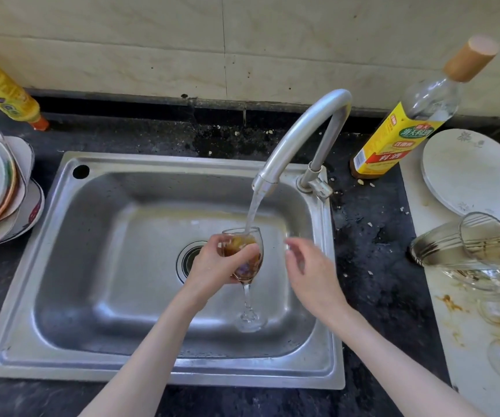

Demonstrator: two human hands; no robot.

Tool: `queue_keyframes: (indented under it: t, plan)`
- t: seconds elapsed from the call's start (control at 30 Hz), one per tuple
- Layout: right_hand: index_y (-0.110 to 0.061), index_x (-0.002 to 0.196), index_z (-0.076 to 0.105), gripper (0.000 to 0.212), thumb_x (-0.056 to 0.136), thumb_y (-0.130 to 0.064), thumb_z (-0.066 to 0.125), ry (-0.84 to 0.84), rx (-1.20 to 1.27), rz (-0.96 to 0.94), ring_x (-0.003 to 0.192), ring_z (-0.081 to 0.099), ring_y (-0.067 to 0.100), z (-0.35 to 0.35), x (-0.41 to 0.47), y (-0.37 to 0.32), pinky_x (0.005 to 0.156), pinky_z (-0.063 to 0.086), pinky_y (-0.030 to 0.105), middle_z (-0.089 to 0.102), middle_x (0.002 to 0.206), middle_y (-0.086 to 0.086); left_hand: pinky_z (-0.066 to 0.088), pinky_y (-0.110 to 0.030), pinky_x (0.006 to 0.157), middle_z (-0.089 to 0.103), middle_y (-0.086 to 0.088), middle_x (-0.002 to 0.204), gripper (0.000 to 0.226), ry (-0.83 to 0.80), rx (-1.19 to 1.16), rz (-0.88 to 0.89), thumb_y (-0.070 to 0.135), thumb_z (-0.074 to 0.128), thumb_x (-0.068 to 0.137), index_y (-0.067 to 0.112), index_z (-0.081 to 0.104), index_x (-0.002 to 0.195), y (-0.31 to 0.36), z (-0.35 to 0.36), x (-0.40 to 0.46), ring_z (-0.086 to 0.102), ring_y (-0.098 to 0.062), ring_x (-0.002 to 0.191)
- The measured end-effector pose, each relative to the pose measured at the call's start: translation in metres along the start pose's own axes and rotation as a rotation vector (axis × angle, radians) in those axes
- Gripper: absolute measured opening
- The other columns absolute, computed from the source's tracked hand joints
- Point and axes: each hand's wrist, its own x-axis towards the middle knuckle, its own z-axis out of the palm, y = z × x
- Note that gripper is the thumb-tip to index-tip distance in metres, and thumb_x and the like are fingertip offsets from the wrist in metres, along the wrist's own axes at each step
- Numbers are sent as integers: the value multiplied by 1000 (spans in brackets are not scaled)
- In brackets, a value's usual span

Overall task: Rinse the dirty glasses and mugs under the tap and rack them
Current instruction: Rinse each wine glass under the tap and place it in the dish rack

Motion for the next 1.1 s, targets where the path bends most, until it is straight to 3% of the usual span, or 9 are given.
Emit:
queue_keyframes:
  t: [0.13,0.27,0.43,0.67,0.8,0.9,0.97,1.03,1.1]
  plan:
    - [-7,106,60,32,98,-33,43,-468,442,517,65,59,14,10,1,-14,59,50,23,63,83,5,58,-30,62,73,-9,82,45,-186,-189,-298,48,65,77,9,64,98,-5,0,6,71,-20,70]
    - [-12,95,64,30,97,-35,46,-518,594,535,63,60,7,15,-4,-14,55,47,19,66,78,0,55,-21,55,70,-8,82,58,-280,-316,-542,60,62,71,8,63,96,-18,-7,12,68,-17,63]
    - [-9,95,65,24,95,-28,51,-562,726,577,61,64,13,21,-7,-8,58,51,25,70,76,6,49,-23,59,69,-5,73,59,-287,-327,-571,65,56,74,8,61,89,-31,-9,12,66,-16,62]
    - [-20,101,60,36,96,-47,36,-503,622,417,85,68,15,21,-1,-10,73,49,20,72,96,6,48,-26,73,69,-3,92,53,-68,-151,-91,59,62,75,15,61,105,-17,1,8,63,-13,82]
    - [-13,104,63,56,94,-55,27,-322,761,391,82,68,20,30,7,-15,86,51,34,68,98,9,43,-8,68,68,14,90,28,29,-63,149,44,70,75,28,60,96,-1,6,-4,61,7,78]
    - [-22,99,69,61,96,-55,18,-231,760,297,90,64,28,40,8,-17,93,46,39,70,104,11,38,0,60,64,9,96,39,45,33,297,35,72,76,24,54,109,0,8,-9,56,9,78]
    - [-21,93,69,63,96,-53,15,-167,814,265,90,64,27,48,9,-19,84,47,29,72,99,9,39,-1,63,59,10,98,50,6,57,358,30,71,77,23,47,121,-1,9,-11,55,15,77]
    - [-16,99,67,65,95,-58,18,-107,882,246,92,66,17,58,8,-21,77,48,20,72,97,5,41,-6,75,57,13,104,61,-31,65,403,36,71,74,25,43,126,-6,7,-12,54,16,86]
    - [-12,112,64,71,89,-63,20,-47,929,197,102,64,21,66,8,-19,81,49,28,71,104,7,43,-19,90,55,14,116,70,-45,117,448,53,70,70,32,38,129,-13,4,-12,54,4,105]
